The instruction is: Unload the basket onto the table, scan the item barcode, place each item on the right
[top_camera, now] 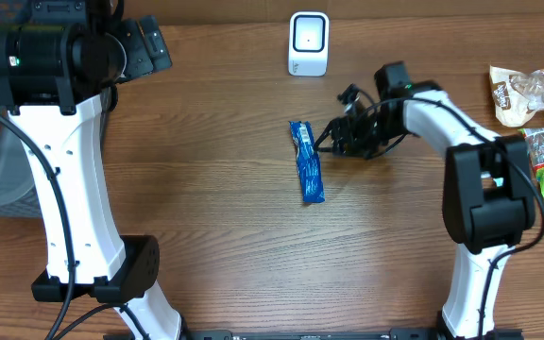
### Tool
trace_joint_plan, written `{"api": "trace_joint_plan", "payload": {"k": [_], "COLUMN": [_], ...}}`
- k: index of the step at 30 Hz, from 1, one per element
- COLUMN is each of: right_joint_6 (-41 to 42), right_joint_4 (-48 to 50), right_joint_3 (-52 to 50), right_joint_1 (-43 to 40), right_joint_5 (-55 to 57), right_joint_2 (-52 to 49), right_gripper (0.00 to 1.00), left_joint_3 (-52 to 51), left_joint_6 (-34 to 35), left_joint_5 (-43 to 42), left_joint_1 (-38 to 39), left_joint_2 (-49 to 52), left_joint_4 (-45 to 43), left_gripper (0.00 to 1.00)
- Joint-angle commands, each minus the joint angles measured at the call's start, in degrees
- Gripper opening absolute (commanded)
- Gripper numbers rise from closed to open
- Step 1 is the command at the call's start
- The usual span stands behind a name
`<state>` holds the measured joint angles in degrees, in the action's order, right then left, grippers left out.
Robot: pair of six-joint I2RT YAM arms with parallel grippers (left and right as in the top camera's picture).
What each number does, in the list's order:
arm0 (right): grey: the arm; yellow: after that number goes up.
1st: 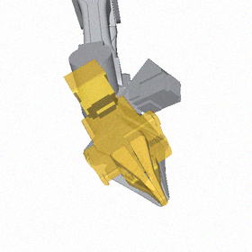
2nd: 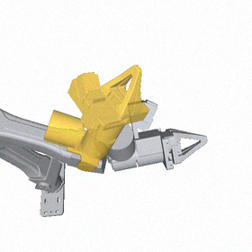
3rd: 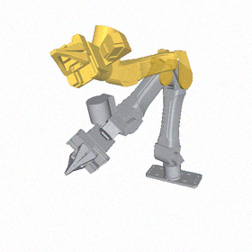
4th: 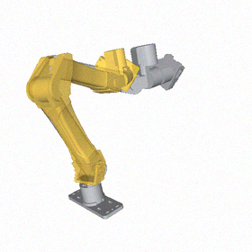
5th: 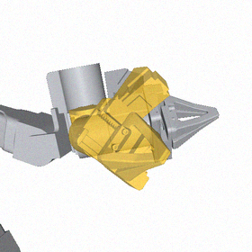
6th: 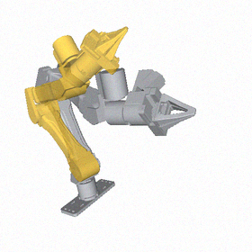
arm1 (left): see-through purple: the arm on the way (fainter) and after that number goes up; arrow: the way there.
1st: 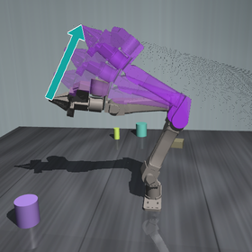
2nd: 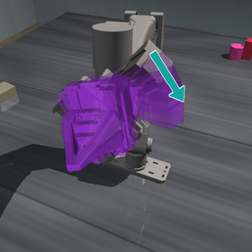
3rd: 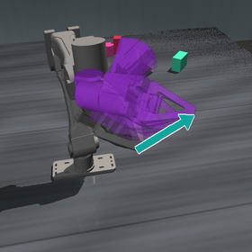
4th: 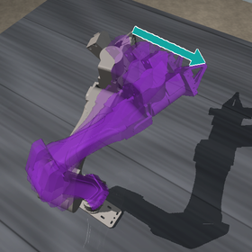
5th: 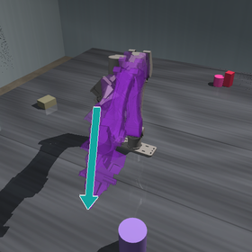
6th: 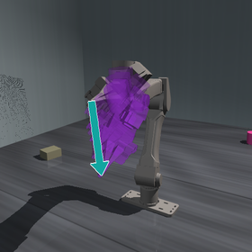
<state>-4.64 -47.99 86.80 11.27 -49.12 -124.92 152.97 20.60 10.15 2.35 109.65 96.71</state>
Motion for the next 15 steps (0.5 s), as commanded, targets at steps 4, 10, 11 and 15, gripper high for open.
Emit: {"api": "trace_joint_plan", "payload": {"k": [4,10,11,15], "right_joint_6": [3.45,7.28,7.82,7.89], "right_joint_4": [6.10,10.71,11.15,11.61], "right_joint_3": [-2.14,-2.14,-2.16,-2.14], "right_joint_1": [1.07,2.21,2.38,2.91], "right_joint_5": [-5.03,-7.52,-8.09,-8.41], "right_joint_2": [-3.28,-7.34,-7.98,-8.50], "right_gripper": [0.67,0.58,0.55,0.40], "left_joint_3": [0.02,0.02,0.02,0.02], "left_joint_6": [-0.44,-0.44,-0.44,-0.44], "left_joint_5": [0.76,0.76,0.76,0.76], "left_joint_1": [-0.09,-0.09,-0.09,-0.09], "left_joint_2": [-0.24,-0.24,-0.24,-0.24], "left_joint_4": [0.09,0.09,0.09,0.09], "left_gripper": [1.00,1.00,1.00,1.00]}}
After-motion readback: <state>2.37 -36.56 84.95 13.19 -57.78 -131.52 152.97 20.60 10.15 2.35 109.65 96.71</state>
